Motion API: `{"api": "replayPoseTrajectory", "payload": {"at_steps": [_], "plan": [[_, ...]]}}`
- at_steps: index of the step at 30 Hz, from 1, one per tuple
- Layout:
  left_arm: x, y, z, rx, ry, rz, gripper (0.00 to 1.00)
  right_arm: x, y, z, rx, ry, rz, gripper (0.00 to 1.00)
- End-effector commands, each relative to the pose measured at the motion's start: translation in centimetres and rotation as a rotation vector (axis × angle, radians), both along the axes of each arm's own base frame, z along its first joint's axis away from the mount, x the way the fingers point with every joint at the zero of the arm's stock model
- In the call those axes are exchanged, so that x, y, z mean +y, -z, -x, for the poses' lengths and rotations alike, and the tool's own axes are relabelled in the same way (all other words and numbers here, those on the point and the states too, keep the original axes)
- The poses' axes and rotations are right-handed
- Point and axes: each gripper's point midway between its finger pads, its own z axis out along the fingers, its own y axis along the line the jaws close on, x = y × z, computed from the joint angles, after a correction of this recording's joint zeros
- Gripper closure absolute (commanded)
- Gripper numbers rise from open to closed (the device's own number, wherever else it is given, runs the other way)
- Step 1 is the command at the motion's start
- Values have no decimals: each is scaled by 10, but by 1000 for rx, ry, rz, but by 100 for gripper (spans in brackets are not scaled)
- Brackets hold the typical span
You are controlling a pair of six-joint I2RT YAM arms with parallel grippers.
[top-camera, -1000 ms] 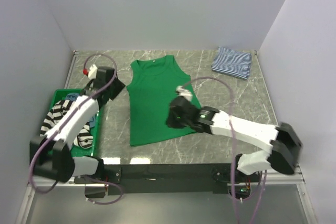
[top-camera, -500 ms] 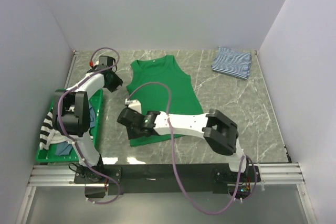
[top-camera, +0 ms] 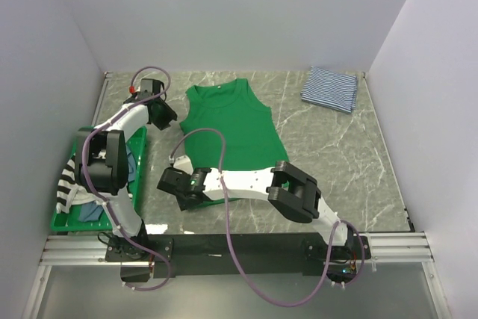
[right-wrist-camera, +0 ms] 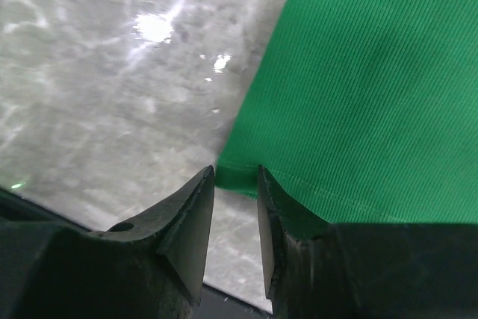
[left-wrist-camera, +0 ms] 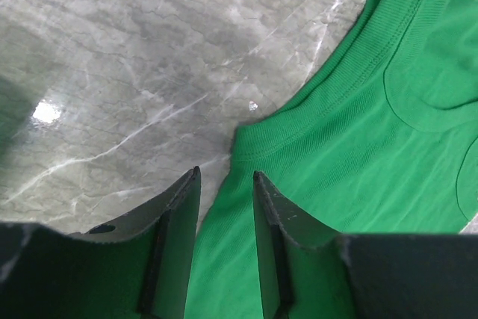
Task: Fold and stack the tank tops
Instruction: Fold the tank top
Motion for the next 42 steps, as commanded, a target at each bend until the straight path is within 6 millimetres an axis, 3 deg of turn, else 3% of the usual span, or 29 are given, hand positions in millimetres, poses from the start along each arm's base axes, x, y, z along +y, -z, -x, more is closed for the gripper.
{"api": "replayPoseTrajectory", "payload": {"at_steps": [1, 4, 7, 8, 14, 17, 24, 32, 42], "plan": [[-6, -18, -14, -68, 17, 26, 60, 2, 2, -6, -28, -2, 25, 63], [-6, -16, -12, -68, 12, 32, 60, 2, 9, -3, -21, -18, 29, 64], [-6, -13, -8, -68, 6, 37, 60, -5, 8, -2, -22, -29, 33, 79], [-7, -13, -8, -69, 7, 39, 60, -11, 5, -1, -21, -28, 31, 88], [-5, 4, 7, -55, -9, 44, 60, -32, -29, 4, -1, -44, -114, 100], [-8, 8, 5, -75, -3, 61, 61, -38, -43, 1, 15, -37, -174, 100], [-27, 23, 4, -89, 53, 116, 60, -43, -48, -1, 41, -38, -190, 100], [-27, 36, 1, -59, 57, 99, 63, -44, -51, 0, 52, -35, -191, 100], [-27, 42, -6, -50, 56, 81, 85, -48, -53, 3, 58, -36, -191, 100]]}}
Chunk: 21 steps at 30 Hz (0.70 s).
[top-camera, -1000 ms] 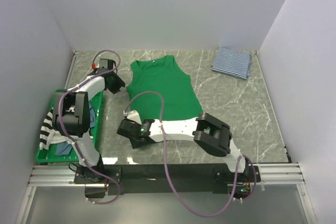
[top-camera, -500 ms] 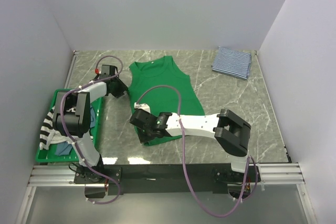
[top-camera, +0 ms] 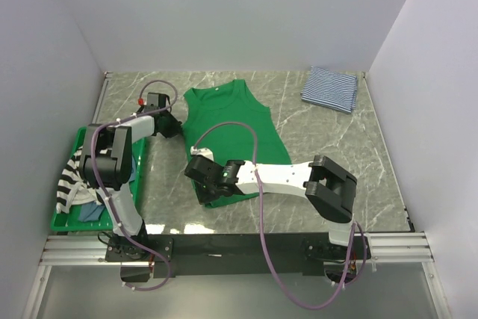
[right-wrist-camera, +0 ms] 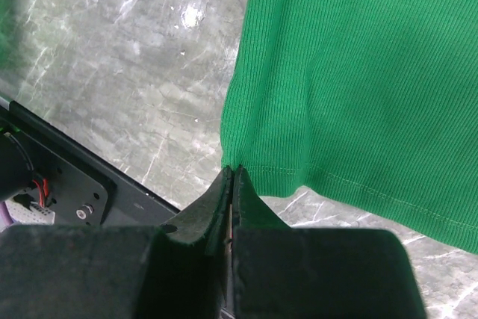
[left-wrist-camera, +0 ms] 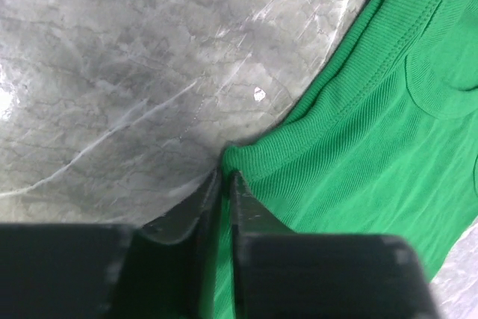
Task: Fold and stack the tank tops
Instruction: Fold the tank top
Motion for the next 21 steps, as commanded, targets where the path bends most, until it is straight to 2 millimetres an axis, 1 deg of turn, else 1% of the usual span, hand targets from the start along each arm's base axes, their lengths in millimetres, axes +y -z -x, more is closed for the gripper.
{"api": "replayPoseTrajectory", "payload": {"at_steps": [1, 2, 3, 4, 5, 7, 8, 9, 10, 11, 12, 13, 14, 15, 16, 18, 21], "plan": [[0, -9, -13, -35, -1, -18, 89, 1, -22, 3, -9, -9, -50, 100], [1, -10, -14, -31, -5, -21, 93, 1, -22, 3, -9, -10, -52, 100], [3, -11, -15, -33, -16, -32, 100, 1, -22, 4, -3, -12, -52, 100], [4, -13, -15, -33, -18, -32, 99, 2, -22, 5, 1, -13, -56, 100], [3, -22, -17, -50, -19, -28, 99, 2, -22, 7, 4, -17, -60, 100], [20, -26, -15, -42, -88, -95, 99, 6, -21, 13, 24, -36, -71, 100], [26, -37, -15, -58, -123, -109, 99, 9, -22, 16, 29, -44, -77, 100], [31, -38, -9, -40, -143, -132, 100, 13, -22, 19, 32, -54, -83, 100], [41, -41, -7, -43, -184, -175, 99, 20, -22, 23, 43, -69, -91, 100], [46, -50, -4, -55, -209, -181, 99, 25, -23, 27, 42, -81, -96, 100], [49, -53, -2, -60, -220, -190, 100, 30, -24, 31, 60, -99, -107, 100], [53, -54, 2, -50, -233, -204, 99, 39, -25, 34, 66, -111, -120, 100], [57, -56, 4, -50, -251, -222, 100, 44, -26, 39, 84, -126, -132, 100], [61, -57, 5, -48, -264, -234, 99, 48, -27, 39, 88, -133, -142, 100], [63, -57, 7, -38, -270, -243, 99, 54, -31, 40, 91, -142, -155, 100], [63, -58, 7, -33, -262, -250, 100, 60, -35, 42, 106, -158, -173, 100], [60, -62, 1, -43, -246, -241, 99, 59, -42, 37, 95, -148, -189, 100]]}}
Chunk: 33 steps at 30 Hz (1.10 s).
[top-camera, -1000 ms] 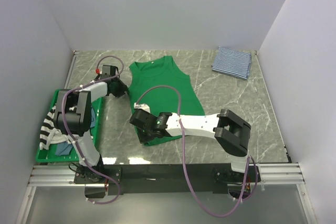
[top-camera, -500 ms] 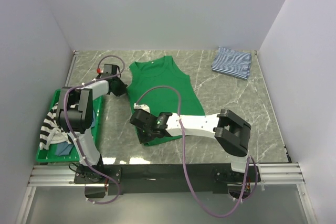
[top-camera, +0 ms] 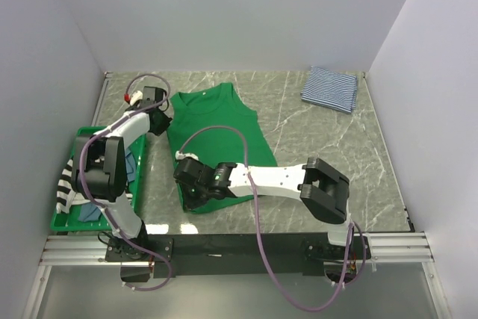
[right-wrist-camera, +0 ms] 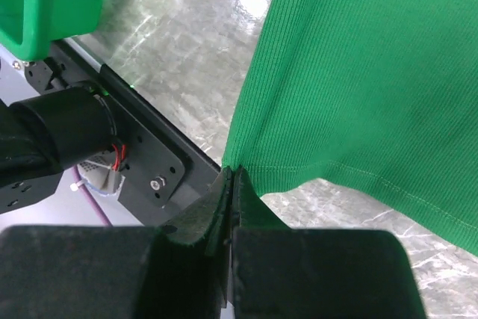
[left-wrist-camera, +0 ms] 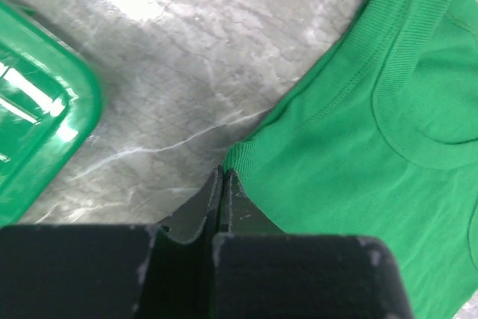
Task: Fold and stack the tank tops
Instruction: Fold the tank top
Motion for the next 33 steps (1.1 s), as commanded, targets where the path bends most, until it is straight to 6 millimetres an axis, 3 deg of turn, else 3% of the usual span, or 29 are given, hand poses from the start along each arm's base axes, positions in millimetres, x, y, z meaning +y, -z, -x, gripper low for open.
{"api": "replayPoseTrajectory", "payload": {"at_steps": [1, 10, 12, 13, 18, 26, 33], "plan": [[8, -26, -16, -63, -30, -31, 99, 10, -21, 1, 18, -12, -68, 100], [-34, -41, -39, -82, 46, -36, 100, -43, -15, -26, 24, 115, -90, 100], [-47, -40, -44, -78, 72, -40, 99, -51, -18, -31, 21, 138, -110, 100], [-52, -39, -49, -73, 76, -47, 99, -60, -9, -30, 28, 150, -92, 100], [-83, -34, -58, -62, 130, -54, 99, -83, -2, -38, 36, 212, -104, 100], [-123, -28, -69, -56, 209, -72, 99, -107, 13, -43, 49, 285, -99, 100], [-138, -16, -67, -40, 245, -75, 100, -125, 18, -47, 51, 332, -101, 100]]}}
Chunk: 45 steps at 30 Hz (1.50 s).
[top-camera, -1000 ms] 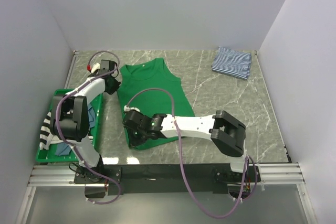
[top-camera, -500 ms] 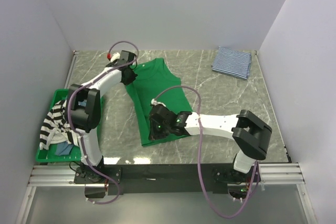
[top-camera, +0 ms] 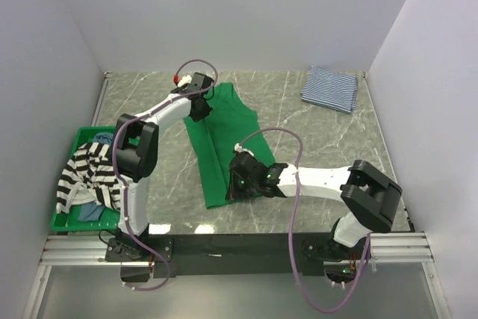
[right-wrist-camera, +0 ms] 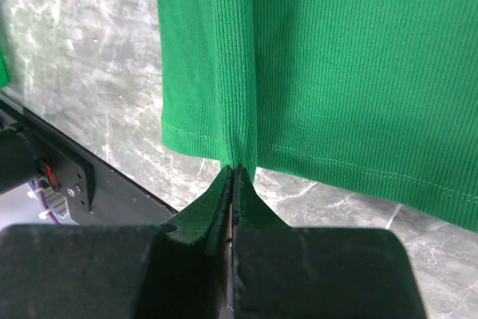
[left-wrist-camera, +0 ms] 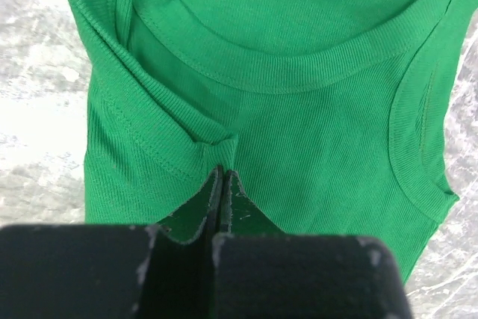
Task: Fold and stack the tank tops
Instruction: Fold the tank top
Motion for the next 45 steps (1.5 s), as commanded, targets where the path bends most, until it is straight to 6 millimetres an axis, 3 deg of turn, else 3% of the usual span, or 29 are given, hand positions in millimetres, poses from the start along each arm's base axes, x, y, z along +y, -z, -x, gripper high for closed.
{"api": "replayPoseTrajectory", "payload": {"at_steps": [1, 16, 25, 28, 31, 34, 35, 36, 38, 41, 43, 45], "plan": [[-3, -12, -15, -52, 5, -14, 99, 1, -15, -6, -27, 30, -56, 100], [-26, 3, -16, -49, 100, -17, 96, -20, 4, -2, 3, 80, -42, 100], [-39, 0, -21, -77, 164, 9, 89, -30, -2, -4, -23, 118, -36, 81], [-41, -3, -22, -93, 176, 19, 72, -33, -5, -4, -28, 124, -32, 65], [-40, -11, -22, -112, 173, 20, 61, -41, -12, -9, -65, 155, -13, 58], [-31, -25, -25, -140, 141, -4, 58, -50, -27, -14, -117, 172, 17, 58], [-27, -28, -24, -146, 127, -7, 57, -48, -41, -22, -164, 186, 9, 58], [-22, -37, -24, -164, 97, 3, 57, -46, -45, -20, -188, 157, 28, 58], [1, -38, -21, -149, 13, -29, 60, -33, -55, -26, -228, 129, 56, 58], [25, -31, -17, -99, -80, -35, 71, -8, -50, -29, -263, 34, 117, 59], [34, -22, -16, -77, -103, -37, 73, 2, -31, -28, -274, -32, 183, 59], [36, -9, -14, -50, -105, -34, 77, 13, -26, -34, -296, -70, 212, 59]]}}
